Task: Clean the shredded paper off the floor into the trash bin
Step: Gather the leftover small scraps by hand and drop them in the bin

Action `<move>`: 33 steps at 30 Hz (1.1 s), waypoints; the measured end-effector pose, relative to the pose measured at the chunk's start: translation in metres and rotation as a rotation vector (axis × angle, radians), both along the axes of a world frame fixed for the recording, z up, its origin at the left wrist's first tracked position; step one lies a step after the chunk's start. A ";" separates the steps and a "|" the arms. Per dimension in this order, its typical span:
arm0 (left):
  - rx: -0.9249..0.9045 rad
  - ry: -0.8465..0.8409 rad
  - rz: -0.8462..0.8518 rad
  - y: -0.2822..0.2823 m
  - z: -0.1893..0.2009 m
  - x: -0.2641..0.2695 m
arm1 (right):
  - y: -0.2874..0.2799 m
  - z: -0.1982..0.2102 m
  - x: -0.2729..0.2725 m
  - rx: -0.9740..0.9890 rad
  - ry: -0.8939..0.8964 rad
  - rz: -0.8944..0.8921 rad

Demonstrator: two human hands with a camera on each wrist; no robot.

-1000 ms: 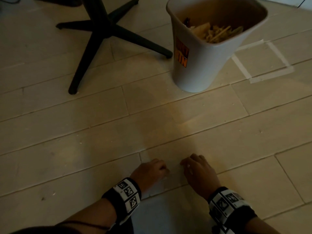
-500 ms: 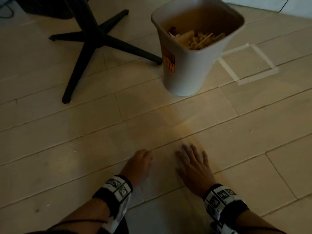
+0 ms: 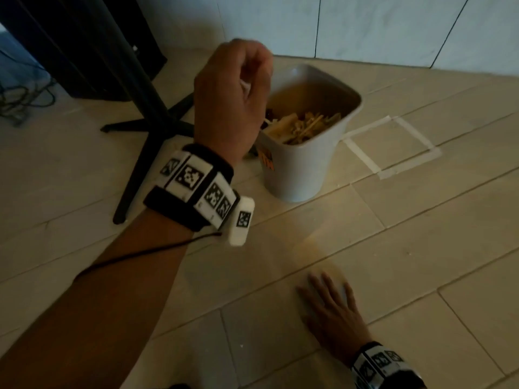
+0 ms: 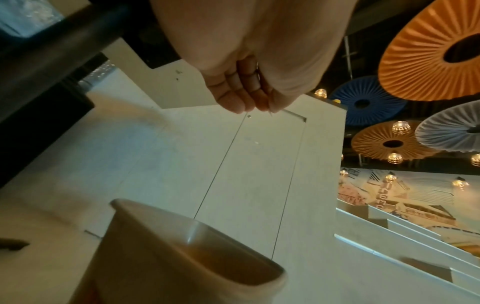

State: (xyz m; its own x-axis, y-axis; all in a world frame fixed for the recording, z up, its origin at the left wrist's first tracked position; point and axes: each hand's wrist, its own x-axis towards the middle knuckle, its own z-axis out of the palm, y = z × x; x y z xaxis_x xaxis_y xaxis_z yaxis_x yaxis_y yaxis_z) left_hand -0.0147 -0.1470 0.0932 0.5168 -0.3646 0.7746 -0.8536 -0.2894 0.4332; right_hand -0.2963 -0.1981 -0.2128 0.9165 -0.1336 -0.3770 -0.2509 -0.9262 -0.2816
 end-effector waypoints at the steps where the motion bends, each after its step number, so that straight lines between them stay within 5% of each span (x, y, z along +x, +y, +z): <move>1: -0.012 -0.040 0.008 -0.012 0.006 0.005 | -0.001 0.000 0.000 -0.002 0.001 0.003; 3: 0.067 -0.045 0.003 -0.034 0.004 0.015 | -0.003 -0.003 -0.001 -0.016 -0.009 0.019; 6: 0.629 0.071 0.055 -0.052 -0.020 0.025 | -0.004 -0.007 0.000 -0.053 -0.035 0.030; 8: 0.828 0.165 0.079 -0.051 -0.030 0.023 | -0.005 -0.009 0.000 -0.085 -0.081 0.018; 12: 0.705 0.118 0.181 -0.042 -0.037 0.026 | -0.001 -0.009 0.004 -0.124 -0.161 0.029; 18: 0.764 0.175 0.111 -0.039 -0.039 0.035 | -0.001 -0.007 0.013 -0.095 -0.163 0.035; 23: 0.468 0.316 0.046 -0.023 -0.043 0.037 | -0.010 0.005 0.014 0.023 -0.075 0.029; 29: 0.421 0.373 0.009 0.029 -0.081 0.019 | -0.033 0.080 0.048 0.335 -0.216 -0.297; 33: 0.579 0.457 -0.004 0.078 -0.128 0.005 | -0.054 0.143 0.083 0.424 -0.434 -0.477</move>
State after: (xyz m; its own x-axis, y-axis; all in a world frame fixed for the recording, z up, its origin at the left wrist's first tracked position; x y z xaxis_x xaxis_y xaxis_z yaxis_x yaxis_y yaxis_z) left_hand -0.0098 -0.0685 -0.0349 0.7394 -0.6527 0.1649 -0.6261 -0.5767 0.5248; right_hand -0.2131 -0.2526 -0.0703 0.8734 -0.4758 -0.1042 -0.3820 -0.5363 -0.7526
